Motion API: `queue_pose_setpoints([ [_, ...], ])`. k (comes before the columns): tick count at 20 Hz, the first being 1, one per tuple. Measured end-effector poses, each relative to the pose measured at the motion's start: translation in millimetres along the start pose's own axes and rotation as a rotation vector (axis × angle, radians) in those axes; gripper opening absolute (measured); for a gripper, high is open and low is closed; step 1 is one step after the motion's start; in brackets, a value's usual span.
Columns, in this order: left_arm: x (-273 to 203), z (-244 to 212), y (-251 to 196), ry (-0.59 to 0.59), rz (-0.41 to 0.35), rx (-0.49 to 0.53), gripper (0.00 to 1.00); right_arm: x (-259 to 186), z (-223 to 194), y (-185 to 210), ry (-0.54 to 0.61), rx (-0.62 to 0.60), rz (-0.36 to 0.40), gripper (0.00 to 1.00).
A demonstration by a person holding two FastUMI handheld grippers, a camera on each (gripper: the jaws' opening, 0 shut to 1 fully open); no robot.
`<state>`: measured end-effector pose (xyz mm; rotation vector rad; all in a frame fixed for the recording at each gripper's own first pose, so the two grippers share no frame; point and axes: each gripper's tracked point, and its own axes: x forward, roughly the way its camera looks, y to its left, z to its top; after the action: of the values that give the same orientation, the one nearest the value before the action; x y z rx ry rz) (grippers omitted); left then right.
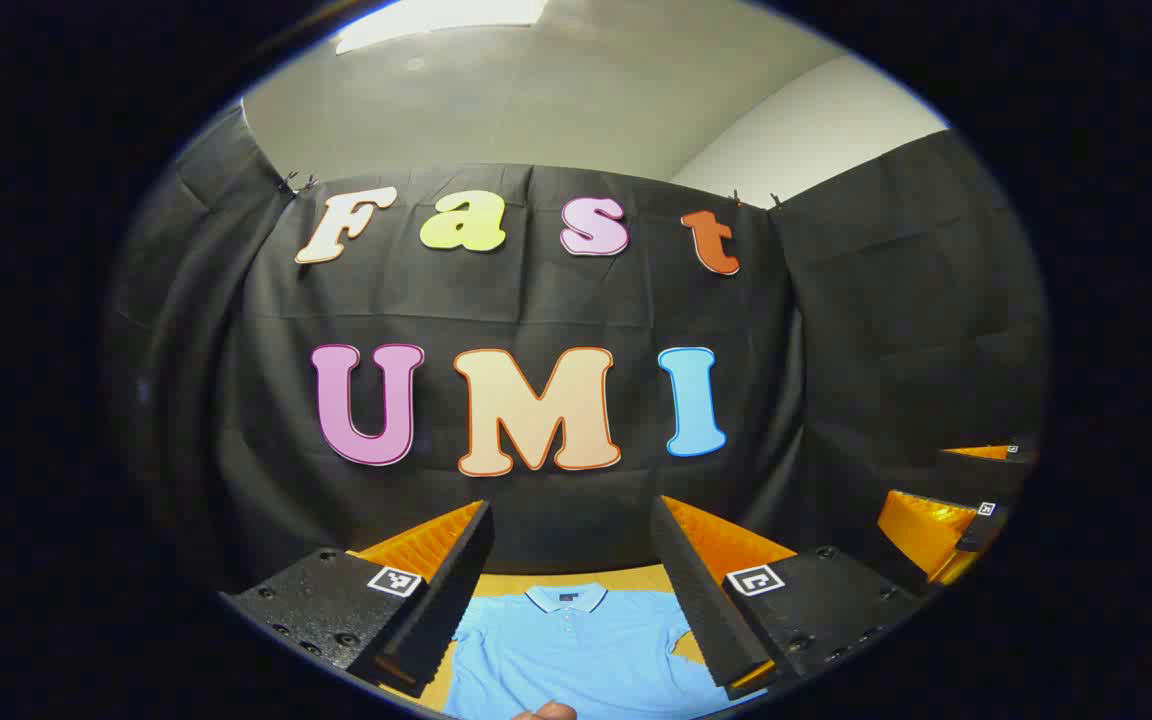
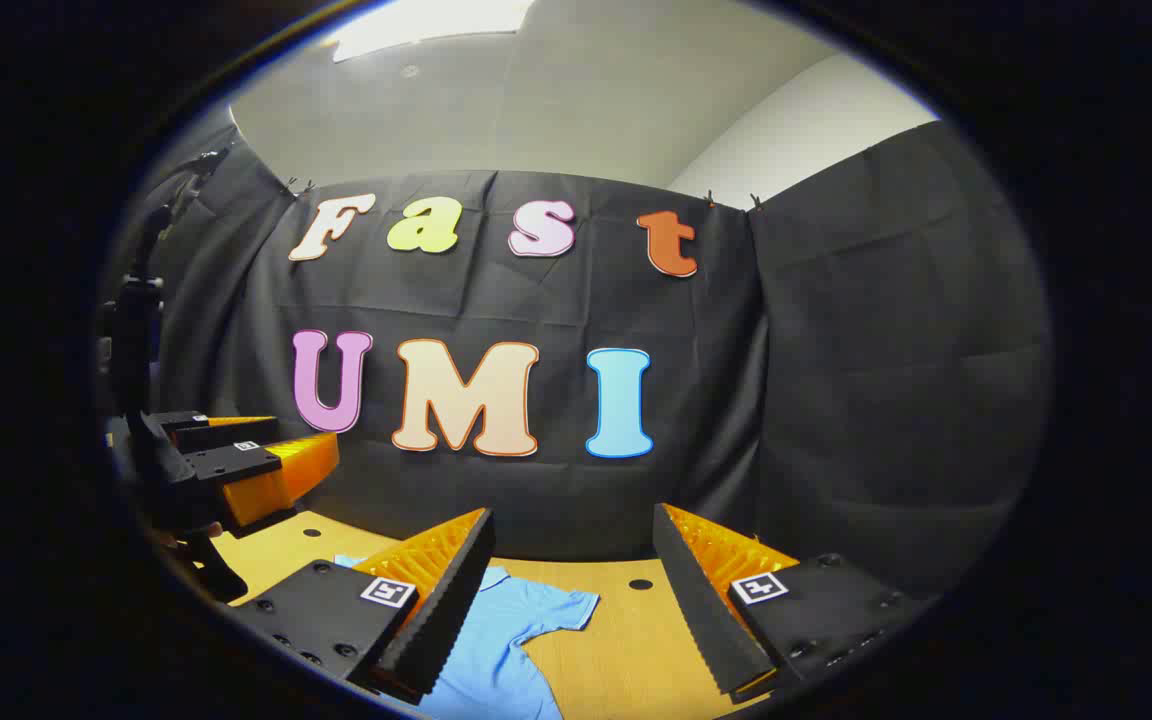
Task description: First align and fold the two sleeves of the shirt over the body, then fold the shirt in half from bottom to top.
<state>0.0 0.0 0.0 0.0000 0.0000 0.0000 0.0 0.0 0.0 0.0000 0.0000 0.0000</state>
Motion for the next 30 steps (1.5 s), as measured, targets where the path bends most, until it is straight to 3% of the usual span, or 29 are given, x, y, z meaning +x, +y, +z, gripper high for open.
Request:
queue_pose_setpoints([
  [9, 10.3, -6.9, -10.1, 0.012, -0.072, -0.042, 0.94, 4.3, 6.6, 8.4, -0.026, -0.020, -0.027, 0.98],
  [22, 4.2, -3.5, -15.4, 0.007, -0.107, -0.070, 0.94, -5.8, 23.6, 10.4, -0.061, -0.028, -0.049, 0.98],
  [30, -10.7, -12.4, 5.1, 0.024, -0.017, -0.057, 0.94, -17.2, 24.2, 16.9, -0.069, -0.031, -0.012, 1.00],
])
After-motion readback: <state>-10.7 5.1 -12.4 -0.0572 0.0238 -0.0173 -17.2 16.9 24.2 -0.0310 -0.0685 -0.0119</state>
